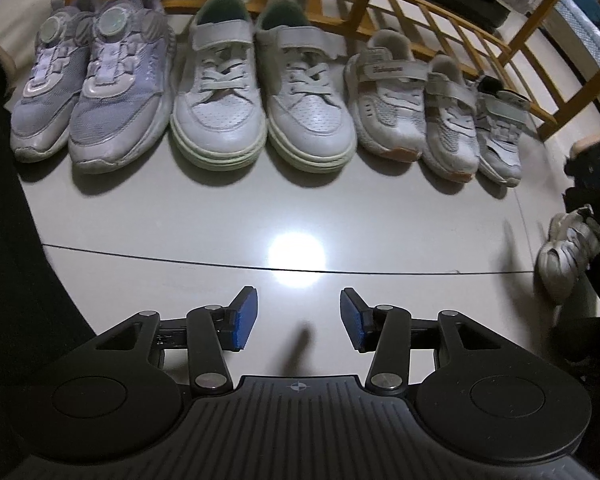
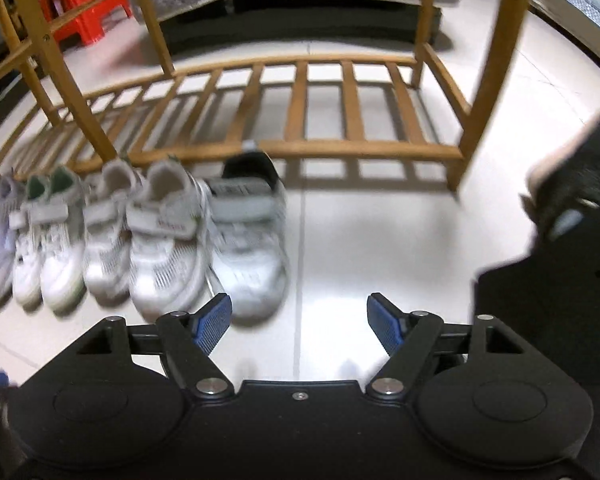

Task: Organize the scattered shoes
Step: 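Grasp the white black-lined sneaker on the floor with the right gripper, then lift and carry the sneaker toward the left gripper with the right gripper, then close the left gripper on the sneaker collar while the right gripper releases it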

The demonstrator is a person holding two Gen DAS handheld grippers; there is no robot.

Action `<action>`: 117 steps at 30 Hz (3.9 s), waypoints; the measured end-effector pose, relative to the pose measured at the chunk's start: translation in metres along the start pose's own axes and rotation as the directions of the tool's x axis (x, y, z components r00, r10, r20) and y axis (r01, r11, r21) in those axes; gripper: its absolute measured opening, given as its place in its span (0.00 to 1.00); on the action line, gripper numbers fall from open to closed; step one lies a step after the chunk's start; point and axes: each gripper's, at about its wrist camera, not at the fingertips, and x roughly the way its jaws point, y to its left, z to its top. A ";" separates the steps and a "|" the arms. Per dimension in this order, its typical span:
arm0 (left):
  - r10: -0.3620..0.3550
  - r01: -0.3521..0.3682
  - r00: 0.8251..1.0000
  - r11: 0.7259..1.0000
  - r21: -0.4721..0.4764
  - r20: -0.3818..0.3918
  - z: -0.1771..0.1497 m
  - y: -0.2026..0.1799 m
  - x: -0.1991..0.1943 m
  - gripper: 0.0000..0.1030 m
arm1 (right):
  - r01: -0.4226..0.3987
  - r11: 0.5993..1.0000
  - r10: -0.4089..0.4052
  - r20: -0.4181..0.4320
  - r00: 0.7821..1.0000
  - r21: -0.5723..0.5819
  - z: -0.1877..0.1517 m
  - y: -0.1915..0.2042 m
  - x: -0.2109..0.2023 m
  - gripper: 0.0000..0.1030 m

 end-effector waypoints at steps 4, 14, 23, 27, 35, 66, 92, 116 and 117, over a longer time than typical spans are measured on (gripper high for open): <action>-0.007 0.007 1.000 1.000 0.004 0.010 -0.001 -0.003 -0.006 0.46 | -0.015 0.999 0.016 -0.038 0.999 0.045 -0.011 -0.011 -0.011 0.72; -0.008 0.008 1.000 1.000 0.010 0.018 -0.004 -0.008 -0.011 0.47 | 0.039 0.995 -0.025 -0.145 0.989 0.096 -0.008 -0.024 0.023 0.47; -0.001 0.002 1.000 1.000 -0.017 0.024 -0.003 -0.002 -0.013 0.48 | -0.069 0.991 0.087 -0.159 0.983 0.117 -0.006 -0.015 0.020 0.12; -0.001 0.002 1.000 1.000 -0.010 0.029 -0.003 -0.004 -0.015 0.48 | -0.137 0.982 0.158 -0.167 0.973 0.131 -0.010 -0.002 0.016 0.12; 0.003 -0.002 0.999 1.000 -0.019 0.035 -0.003 -0.001 -0.018 0.48 | -0.327 0.929 0.360 -0.225 0.905 0.173 -0.024 0.031 0.012 0.04; 0.017 -0.017 0.999 1.000 -0.007 0.028 -0.003 -0.006 -0.023 0.49 | -0.134 0.968 0.089 -0.210 0.974 -0.213 -0.039 0.065 0.006 0.83; -0.024 0.022 0.999 0.996 0.082 0.031 -0.006 -0.019 -0.035 0.51 | -0.282 0.660 0.155 -0.242 0.958 -0.696 -0.114 0.186 0.006 0.64; -0.044 0.047 0.999 0.980 0.192 -0.018 -0.001 -0.036 -0.010 0.45 | -0.355 0.792 0.215 -0.318 0.923 -0.496 -0.114 0.149 -0.018 0.80; -0.049 0.052 0.999 0.979 0.195 -0.019 -0.001 -0.036 -0.009 0.44 | -0.355 0.801 0.209 -0.331 0.920 -0.482 -0.115 0.147 -0.015 0.80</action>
